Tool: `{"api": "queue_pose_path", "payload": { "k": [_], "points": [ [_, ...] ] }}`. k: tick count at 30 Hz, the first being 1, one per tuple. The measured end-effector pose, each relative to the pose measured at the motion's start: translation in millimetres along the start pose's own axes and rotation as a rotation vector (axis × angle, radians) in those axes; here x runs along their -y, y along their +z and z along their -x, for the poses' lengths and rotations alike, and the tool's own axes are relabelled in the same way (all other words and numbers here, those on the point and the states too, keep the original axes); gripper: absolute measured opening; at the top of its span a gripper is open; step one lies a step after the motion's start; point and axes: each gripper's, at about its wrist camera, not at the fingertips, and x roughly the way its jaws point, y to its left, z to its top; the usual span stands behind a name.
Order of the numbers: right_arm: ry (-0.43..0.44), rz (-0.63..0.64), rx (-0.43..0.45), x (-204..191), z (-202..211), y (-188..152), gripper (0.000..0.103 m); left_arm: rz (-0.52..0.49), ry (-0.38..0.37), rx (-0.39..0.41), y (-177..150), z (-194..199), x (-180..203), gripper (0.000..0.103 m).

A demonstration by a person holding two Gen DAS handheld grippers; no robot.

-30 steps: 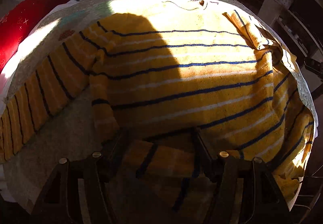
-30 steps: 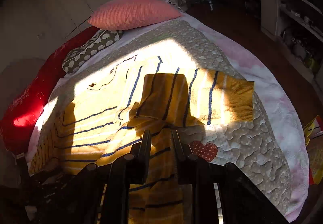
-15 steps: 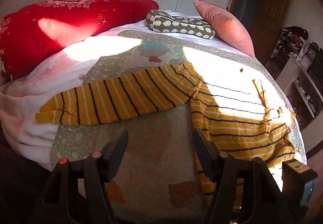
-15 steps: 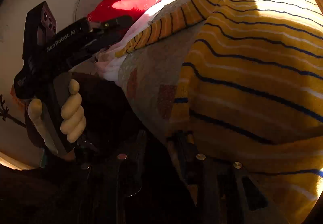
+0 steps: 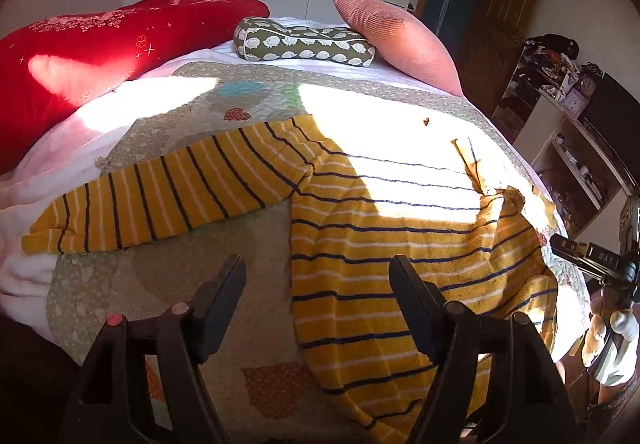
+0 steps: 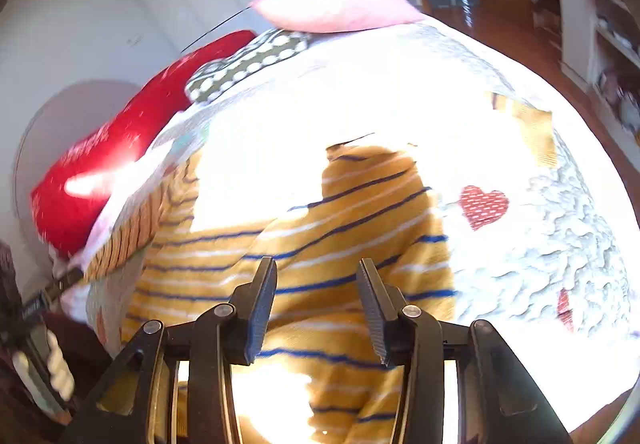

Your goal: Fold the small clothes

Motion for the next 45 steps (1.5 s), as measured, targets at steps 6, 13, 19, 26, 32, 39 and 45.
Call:
{"api": "queue_pose_path", "payload": {
  "k": [6,13,19,26,32,39,45],
  "points": [
    [-0.1,-0.469,0.062,131,-33,69,0.045,-0.049,-0.031,-0.019,-3,-11,32,0.073],
    [-0.06,-0.564,0.178,166,-49,108,0.005,-0.005,0.024,-0.022,8,-17,22,0.073],
    [-0.366,-0.459,0.3,198,24,137,0.005,0.053,0.072,-0.018,17,-22,-4,0.073],
    [-0.782,-0.374,0.231,253,66,151,0.01,0.106,0.086,-0.034,14,-29,-25,0.073],
    [-0.8,-0.34,0.262,232,104,120,0.029,0.121,0.046,-0.065,2,-37,-33,0.073],
    [-0.162,-0.194,0.081,113,85,15,0.049,0.173,-0.096,-0.128,-31,-40,-42,0.074],
    [-0.065,-0.094,-0.022,54,56,-57,0.049,0.196,-0.184,-0.18,-61,-34,-36,0.079]
  ]
}}
